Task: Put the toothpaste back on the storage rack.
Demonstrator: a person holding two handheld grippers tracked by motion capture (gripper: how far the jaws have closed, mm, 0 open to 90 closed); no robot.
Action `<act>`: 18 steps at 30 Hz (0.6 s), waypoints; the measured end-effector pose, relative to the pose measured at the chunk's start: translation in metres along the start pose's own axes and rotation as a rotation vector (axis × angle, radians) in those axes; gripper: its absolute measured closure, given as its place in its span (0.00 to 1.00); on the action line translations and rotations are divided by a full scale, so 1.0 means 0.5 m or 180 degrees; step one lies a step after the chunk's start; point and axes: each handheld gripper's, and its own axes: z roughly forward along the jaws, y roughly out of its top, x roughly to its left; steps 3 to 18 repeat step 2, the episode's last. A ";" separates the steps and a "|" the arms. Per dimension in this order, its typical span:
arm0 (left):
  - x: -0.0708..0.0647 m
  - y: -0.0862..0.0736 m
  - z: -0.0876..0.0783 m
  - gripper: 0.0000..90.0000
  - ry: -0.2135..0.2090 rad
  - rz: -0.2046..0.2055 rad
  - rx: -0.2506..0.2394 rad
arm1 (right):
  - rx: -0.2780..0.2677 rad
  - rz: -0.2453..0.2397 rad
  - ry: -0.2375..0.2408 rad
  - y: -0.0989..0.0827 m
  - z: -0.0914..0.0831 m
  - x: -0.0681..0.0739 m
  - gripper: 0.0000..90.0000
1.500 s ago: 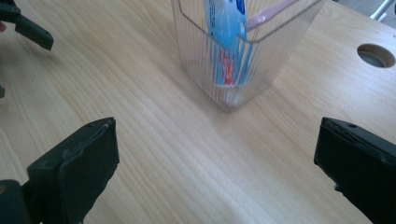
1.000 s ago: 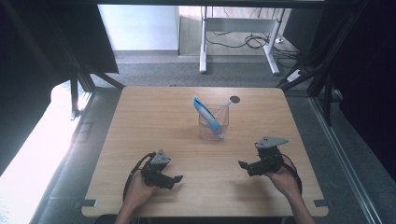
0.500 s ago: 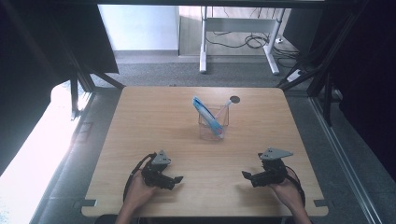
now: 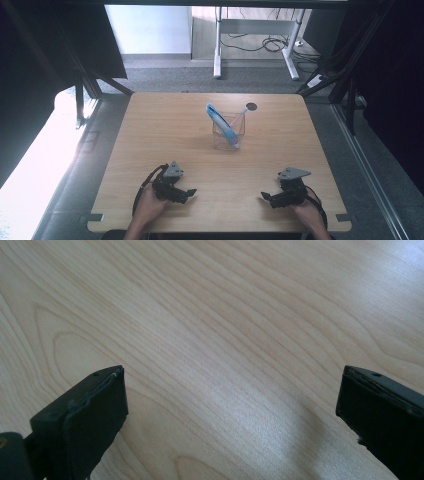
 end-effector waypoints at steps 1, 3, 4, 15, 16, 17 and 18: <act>0.000 0.001 0.000 0.14 0.0014 -0.0004 0.0010 | 0.0016 -0.0010 -0.0003 -0.001 0.001 0.001 0.01; 0.000 0.003 -0.001 0.14 0.0029 -0.0004 0.0009 | 0.0019 -0.0021 -0.0001 -0.002 0.002 0.001 0.01; 0.000 0.003 -0.001 0.14 0.0029 -0.0004 0.0009 | 0.0019 -0.0021 -0.0001 -0.002 0.002 0.001 0.01; 0.000 0.003 -0.001 0.14 0.0029 -0.0004 0.0009 | 0.0019 -0.0021 -0.0001 -0.002 0.002 0.001 0.01; 0.000 0.003 -0.001 0.14 0.0029 -0.0004 0.0009 | 0.0019 -0.0021 -0.0001 -0.002 0.002 0.001 0.01; 0.000 0.003 -0.001 0.14 0.0029 -0.0004 0.0009 | 0.0019 -0.0021 -0.0001 -0.002 0.002 0.001 0.01; 0.000 0.003 -0.001 0.14 0.0029 -0.0004 0.0009 | 0.0019 -0.0021 -0.0001 -0.002 0.002 0.001 0.01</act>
